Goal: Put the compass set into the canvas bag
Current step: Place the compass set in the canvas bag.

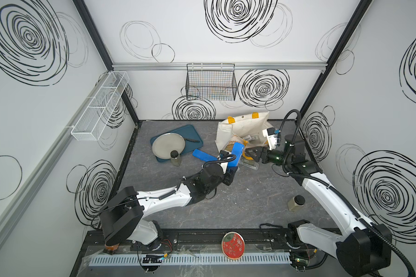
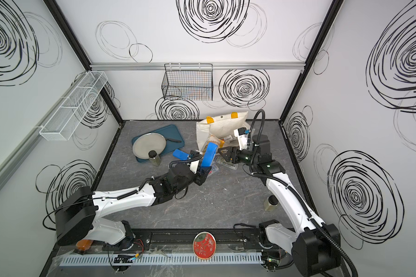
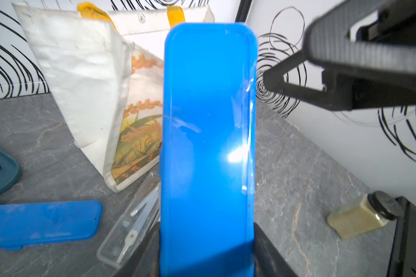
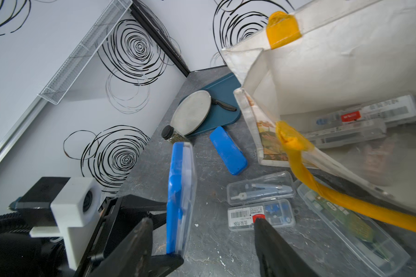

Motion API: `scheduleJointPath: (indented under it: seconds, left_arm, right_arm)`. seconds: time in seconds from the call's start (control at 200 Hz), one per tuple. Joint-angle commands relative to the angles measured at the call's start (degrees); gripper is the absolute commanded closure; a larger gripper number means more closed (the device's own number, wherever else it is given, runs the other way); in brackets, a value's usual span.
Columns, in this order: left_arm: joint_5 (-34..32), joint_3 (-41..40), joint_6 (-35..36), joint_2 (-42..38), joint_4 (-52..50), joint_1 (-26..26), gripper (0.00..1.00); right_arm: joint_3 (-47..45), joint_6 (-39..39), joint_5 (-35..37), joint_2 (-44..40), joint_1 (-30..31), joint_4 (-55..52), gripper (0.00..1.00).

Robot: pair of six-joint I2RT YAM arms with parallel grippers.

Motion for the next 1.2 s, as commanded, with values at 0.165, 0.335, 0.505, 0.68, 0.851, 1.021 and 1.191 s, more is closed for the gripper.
scheduleJointPath:
  seconds: [0.165, 0.335, 0.505, 0.68, 0.851, 1.021, 1.191]
  left_arm:
    - [-0.4, 1.0, -1.2, 0.0, 9.5, 1.1, 0.46]
    - [-0.1, 0.1, -1.3, -1.2, 10.7, 1.8, 0.46]
    - [-0.3, -0.5, -1.9, -1.6, 10.9, 2.6, 0.45]
    - [0.2, -0.2, -2.2, -0.6, 11.1, 3.2, 0.45]
    - [0.1, -0.3, -2.7, -0.3, 11.5, 3.6, 0.45]
    - [0.0, 0.0, -2.8, 0.0, 11.4, 3.9, 0.43]
    - [0.1, 0.1, -3.0, -0.1, 11.3, 4.1, 0.09]
  right_arm:
    - [7.1, -0.7, 1.1, 6.1, 7.7, 3.2, 0.35]
    - [9.3, 0.6, 1.8, 10.1, 9.1, 5.4, 0.42]
    - [10.2, 2.3, 2.0, 12.3, 9.9, 8.0, 0.5]
    - [10.3, 3.4, 3.5, 13.1, 9.9, 9.8, 0.64]
    - [11.1, 3.7, 3.3, 13.7, 9.9, 10.5, 0.73]
    - [11.5, 3.9, 2.7, 14.7, 9.9, 11.0, 0.77]
    - [11.6, 4.1, 2.9, 14.8, 9.9, 11.8, 0.78]
